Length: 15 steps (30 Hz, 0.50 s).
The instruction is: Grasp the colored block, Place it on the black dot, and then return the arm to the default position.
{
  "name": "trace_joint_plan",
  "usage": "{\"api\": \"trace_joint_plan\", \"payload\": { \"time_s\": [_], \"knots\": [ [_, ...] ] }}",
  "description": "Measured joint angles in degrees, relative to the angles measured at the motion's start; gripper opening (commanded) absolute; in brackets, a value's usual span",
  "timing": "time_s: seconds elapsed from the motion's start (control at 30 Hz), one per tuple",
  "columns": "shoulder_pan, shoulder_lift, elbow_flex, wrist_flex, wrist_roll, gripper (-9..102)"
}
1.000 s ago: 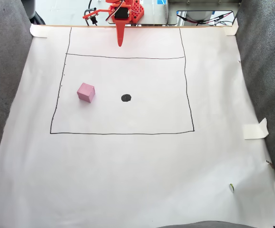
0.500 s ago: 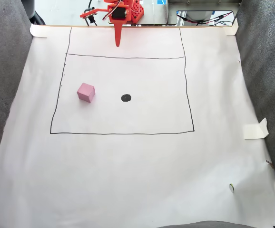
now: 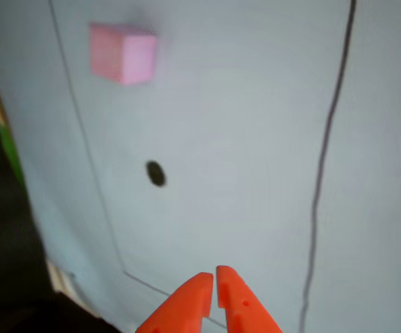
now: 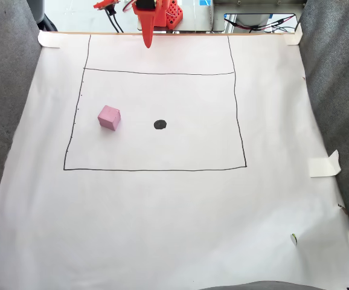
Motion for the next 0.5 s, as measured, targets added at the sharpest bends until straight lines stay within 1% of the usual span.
{"api": "trace_joint_plan", "payload": {
  "time_s": [0.13,0.3,0.5],
  "knots": [
    [2.81,-10.46,-9.32,0.09,2.02,0],
    [6.59,-26.46,-22.94,2.2,3.78,0],
    [9.14,-44.38,-41.22,8.17,5.63,0]
  ]
}}
